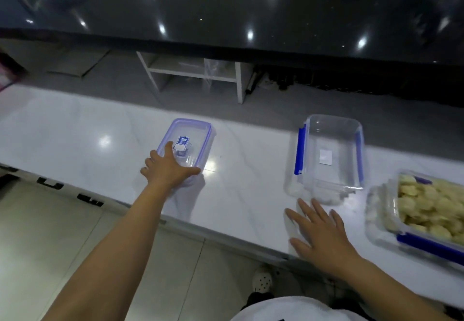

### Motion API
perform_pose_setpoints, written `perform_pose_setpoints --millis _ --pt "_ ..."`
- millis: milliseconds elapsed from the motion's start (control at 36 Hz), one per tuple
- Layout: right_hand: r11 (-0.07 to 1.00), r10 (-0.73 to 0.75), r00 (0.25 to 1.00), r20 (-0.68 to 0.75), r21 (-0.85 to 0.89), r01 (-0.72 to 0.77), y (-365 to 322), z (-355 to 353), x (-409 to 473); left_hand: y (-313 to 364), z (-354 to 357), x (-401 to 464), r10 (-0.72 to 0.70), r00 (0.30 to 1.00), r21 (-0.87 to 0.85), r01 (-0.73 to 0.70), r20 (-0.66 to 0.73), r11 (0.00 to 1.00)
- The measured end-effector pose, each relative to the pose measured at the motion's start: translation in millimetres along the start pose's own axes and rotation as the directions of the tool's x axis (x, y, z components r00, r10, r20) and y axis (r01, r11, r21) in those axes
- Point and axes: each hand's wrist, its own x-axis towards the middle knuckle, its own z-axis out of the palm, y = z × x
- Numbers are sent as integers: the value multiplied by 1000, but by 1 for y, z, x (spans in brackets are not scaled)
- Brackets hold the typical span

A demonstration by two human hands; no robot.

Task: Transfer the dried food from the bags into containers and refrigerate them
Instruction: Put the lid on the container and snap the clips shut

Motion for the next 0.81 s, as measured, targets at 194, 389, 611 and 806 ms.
perform_pose_setpoints --millis 194,389,611,806 --pt "783 32 993 -112 621 45 -6 -58 -20 36 -23 -49 100 979 -213 -138 -179 967" --pt "40 251 933 -260 965 258 14 -136 -64 132 -30 -173 380 912 -474 -405 -153 782" --pt "-240 374 896 -241 908 344 87 -154 -120 230 13 -291 611 788 -542 -548 -78 637" --pt "-213 467 851 -241 903 373 152 -139 -167 286 46 -351 666 745 -477 -569 48 670"
